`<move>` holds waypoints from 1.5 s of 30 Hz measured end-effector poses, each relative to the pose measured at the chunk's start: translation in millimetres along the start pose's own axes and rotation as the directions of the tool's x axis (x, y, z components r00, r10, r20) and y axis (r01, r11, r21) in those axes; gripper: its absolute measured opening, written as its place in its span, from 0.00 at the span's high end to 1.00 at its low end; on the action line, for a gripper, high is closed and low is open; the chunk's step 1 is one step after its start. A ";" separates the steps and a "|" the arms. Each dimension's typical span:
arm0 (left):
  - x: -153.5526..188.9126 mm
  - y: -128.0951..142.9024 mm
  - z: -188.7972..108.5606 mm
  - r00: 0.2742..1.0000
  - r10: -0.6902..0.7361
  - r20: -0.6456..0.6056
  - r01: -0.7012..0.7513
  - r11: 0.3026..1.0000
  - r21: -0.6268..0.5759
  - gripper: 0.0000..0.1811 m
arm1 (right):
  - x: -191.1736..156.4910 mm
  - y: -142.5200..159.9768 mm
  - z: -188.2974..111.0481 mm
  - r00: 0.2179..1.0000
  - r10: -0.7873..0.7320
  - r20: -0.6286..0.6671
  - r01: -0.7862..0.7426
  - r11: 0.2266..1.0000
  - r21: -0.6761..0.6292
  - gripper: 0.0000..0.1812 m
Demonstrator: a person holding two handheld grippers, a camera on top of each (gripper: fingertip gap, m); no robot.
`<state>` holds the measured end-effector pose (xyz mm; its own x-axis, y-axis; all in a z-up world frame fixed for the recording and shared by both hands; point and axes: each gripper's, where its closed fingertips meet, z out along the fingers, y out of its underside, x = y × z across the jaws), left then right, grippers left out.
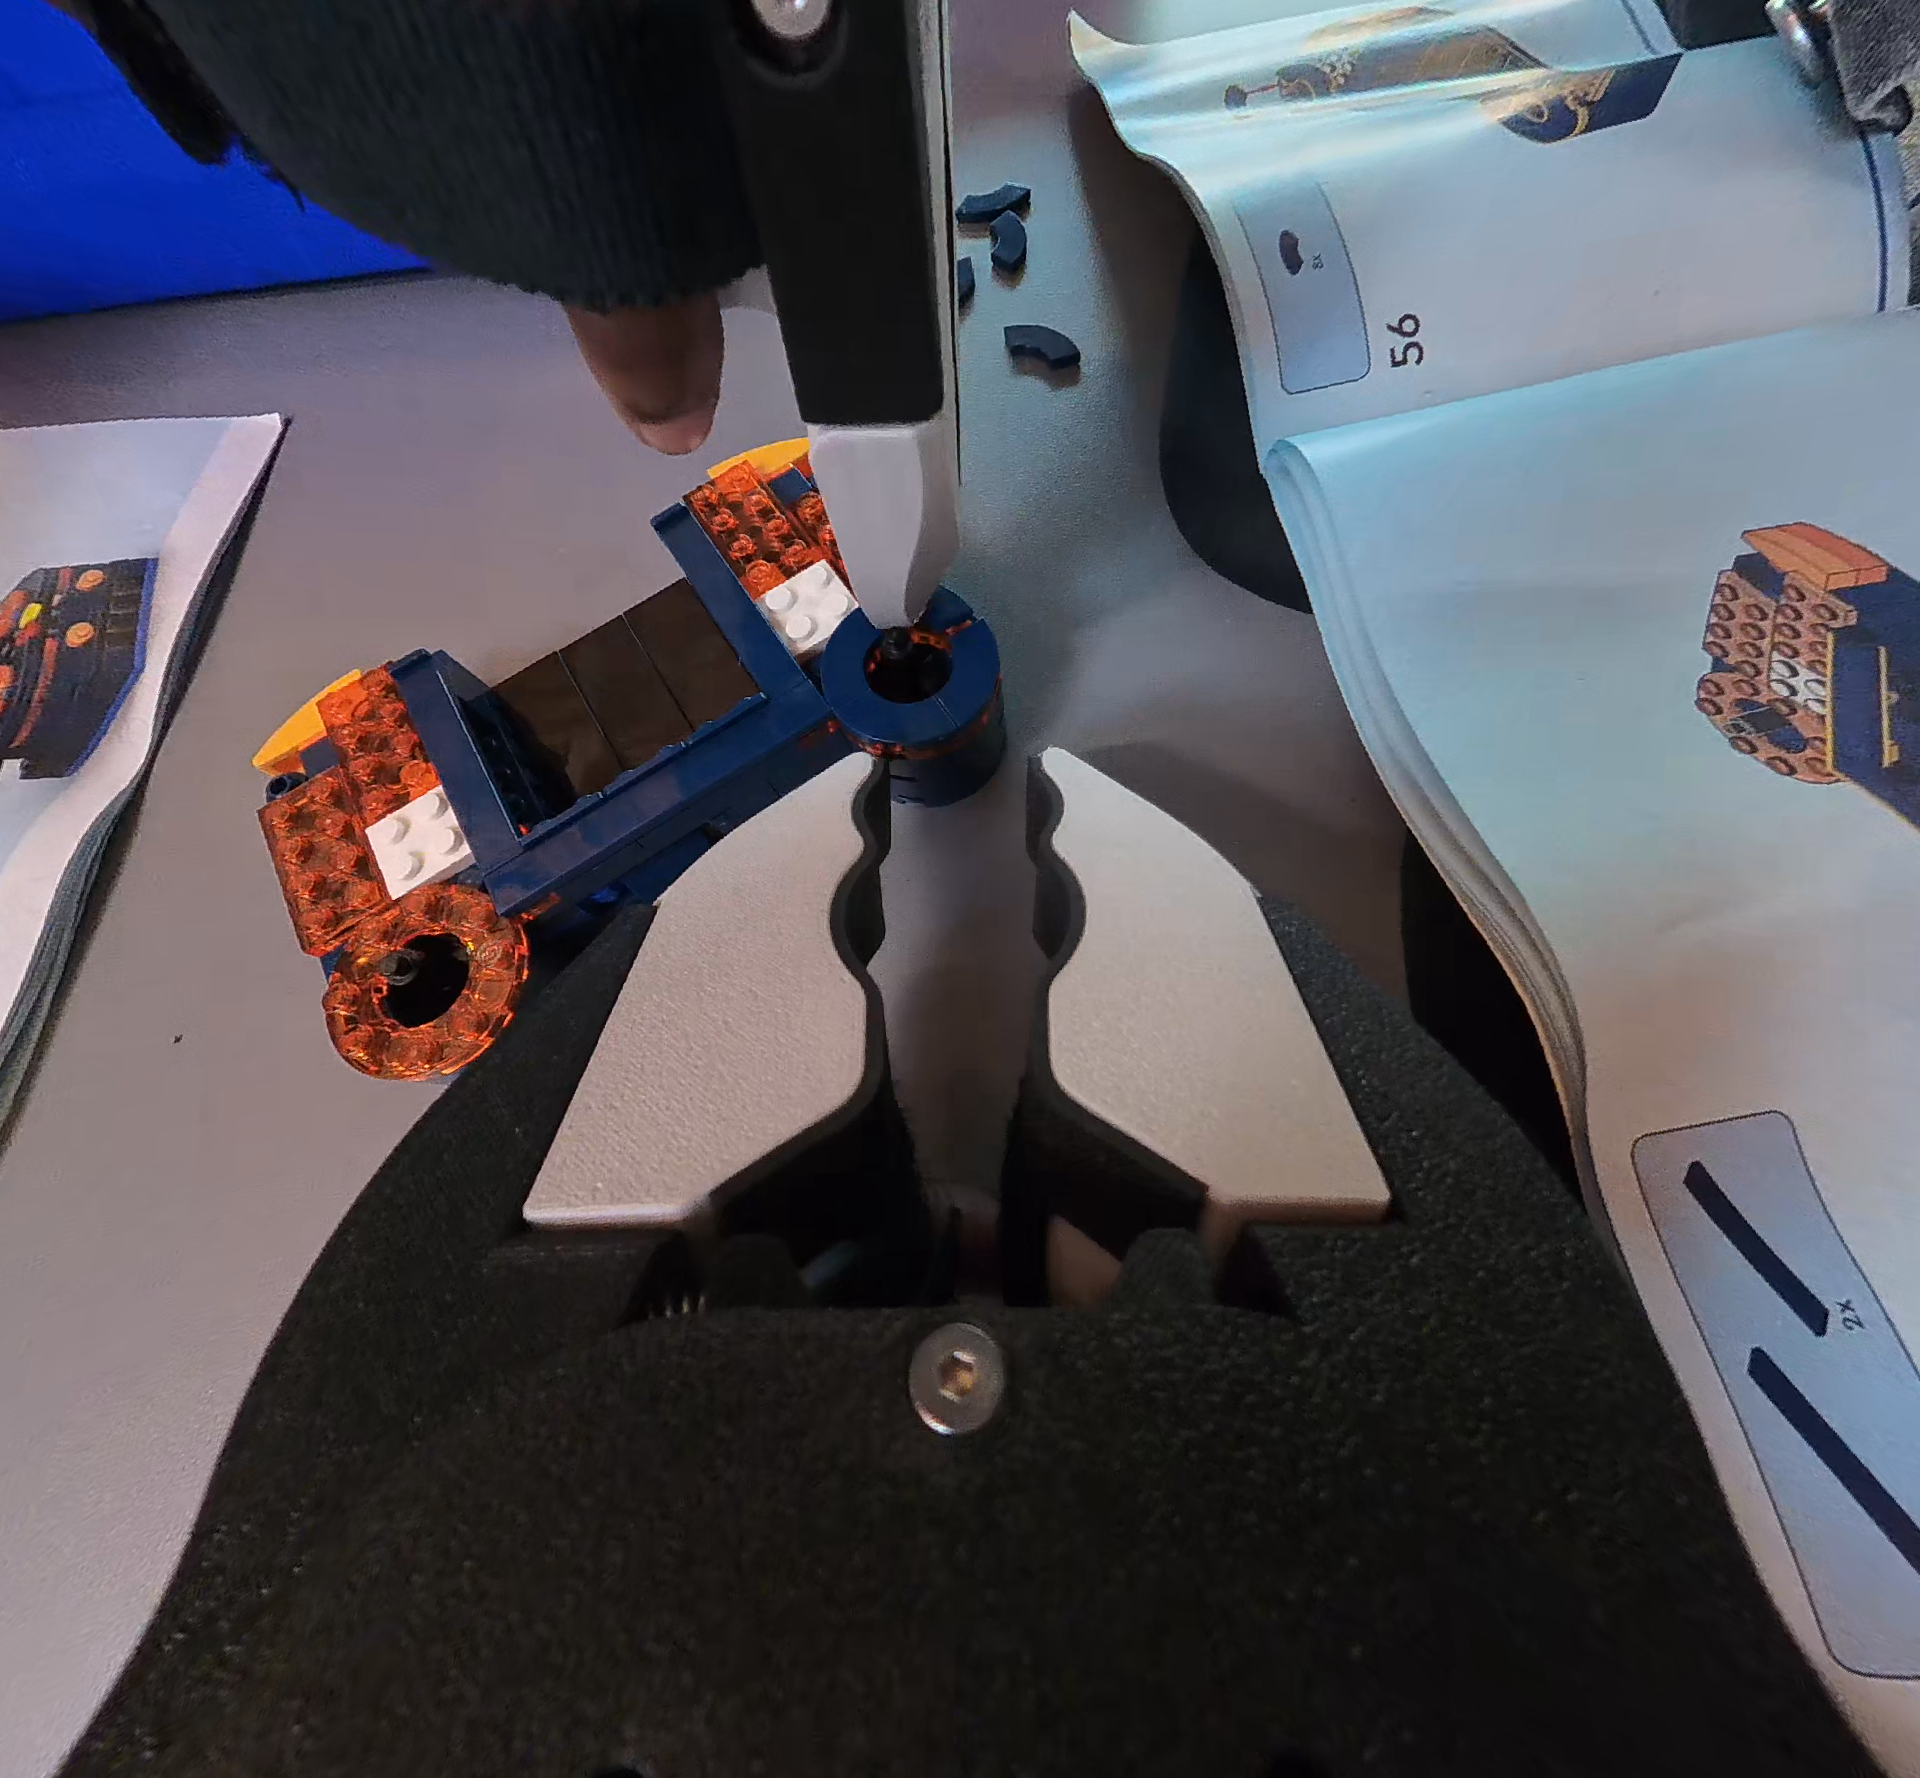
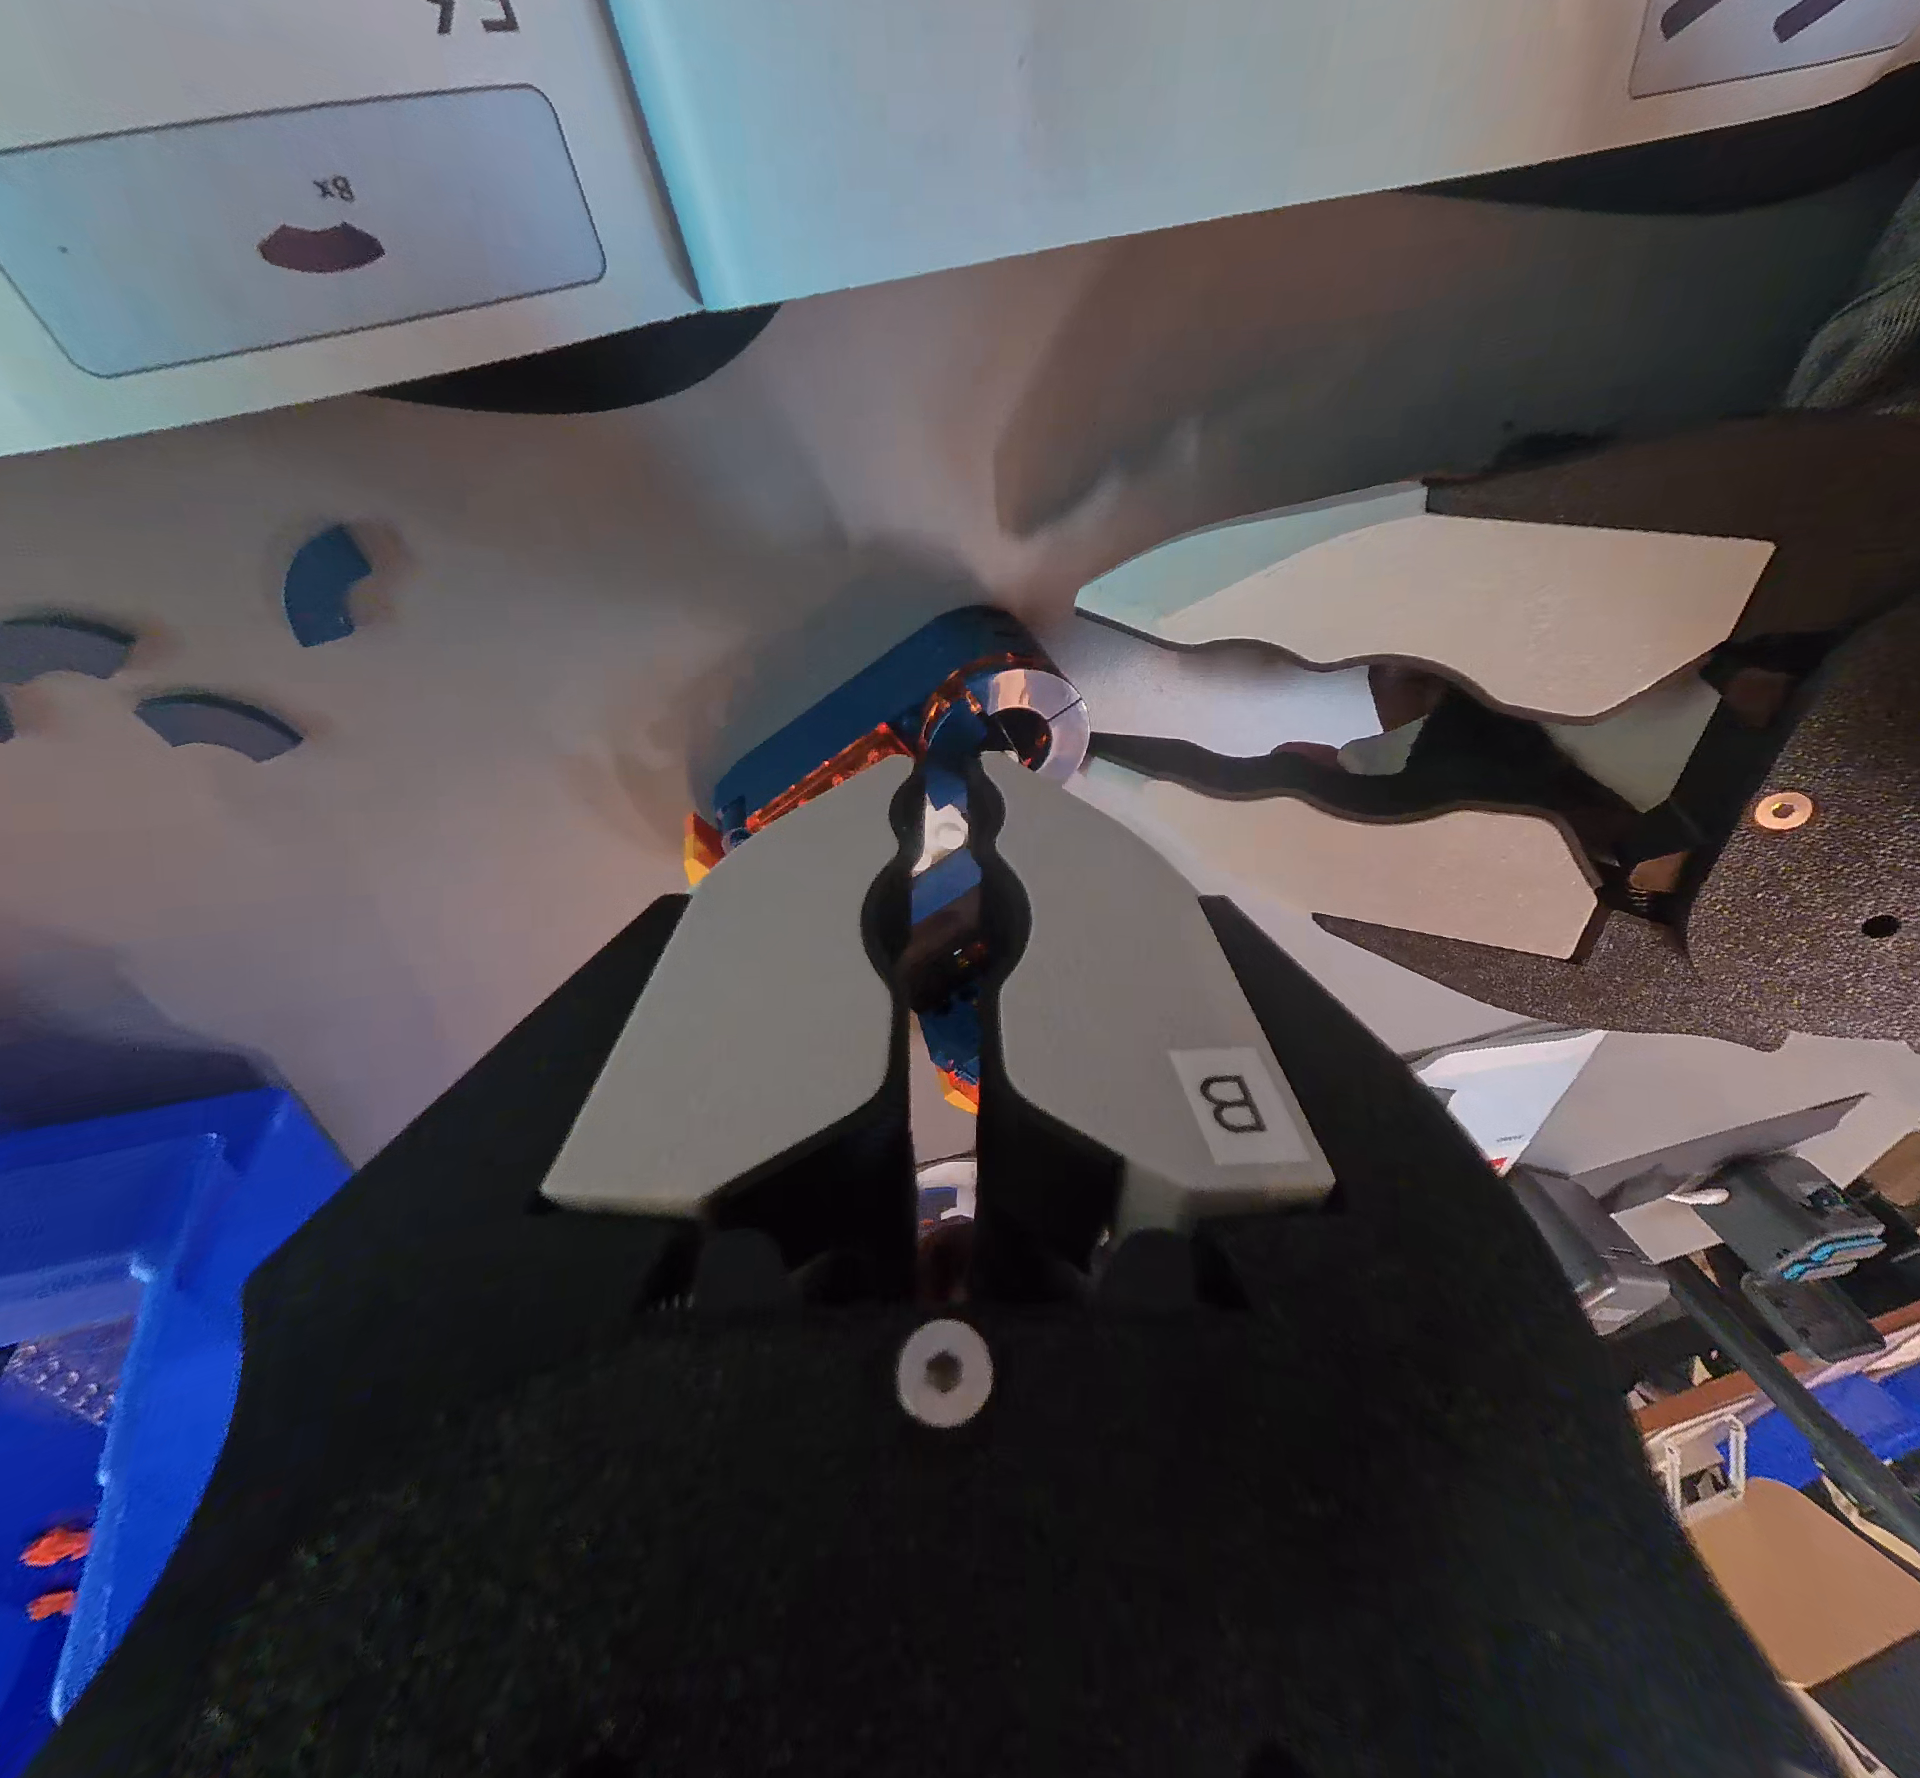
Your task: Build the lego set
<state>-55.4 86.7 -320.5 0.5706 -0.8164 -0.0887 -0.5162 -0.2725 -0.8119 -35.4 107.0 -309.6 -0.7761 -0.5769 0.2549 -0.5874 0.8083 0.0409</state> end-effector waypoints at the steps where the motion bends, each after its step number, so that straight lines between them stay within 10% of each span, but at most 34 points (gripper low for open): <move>1: 0.0 0.0 0.0 1.000 0.000 0.000 0.000 1.000 0.000 0.87 | -0.1 -0.5 -0.1 1.000 0.001 -0.002 -0.001 1.000 0.001 0.96; 27: 0.2 0.3 0.4 1.000 0.001 -0.001 -0.001 1.000 -0.002 0.86 | 4.4 -0.1 -2.5 0.998 0.010 -0.055 -0.010 1.000 -0.003 0.95; 35: 0.5 0.7 0.5 1.000 0.005 -0.002 -0.005 1.000 -0.005 0.86 | 10.3 4.0 -11.0 0.966 0.238 -0.102 -0.233 0.971 0.055 0.97; 38: 0.5 0.7 0.5 1.000 0.004 -0.002 -0.004 1.000 -0.005 0.86 | 5.8 6.9 -16.2 0.776 0.631 0.015 -0.630 0.773 0.073 1.00; 42: 0.6 0.5 0.2 1.000 0.004 -0.003 -0.004 1.000 -0.003 0.86 | -9.6 -40.5 -27.6 0.285 0.868 0.407 -0.957 0.236 0.166 0.95; 45: 0.6 -0.2 -0.3 1.000 0.003 -0.003 -0.003 1.000 0.003 0.86 | -23.0 -42.0 -8.2 0.202 0.924 0.324 -0.969 0.139 0.206 0.95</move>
<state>-55.2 86.1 -320.2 0.5666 -0.8191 -0.0896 -0.5164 -0.2683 -0.8132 9.0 87.3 -309.3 -0.7739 0.5924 -0.2238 0.6226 0.6471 -0.4400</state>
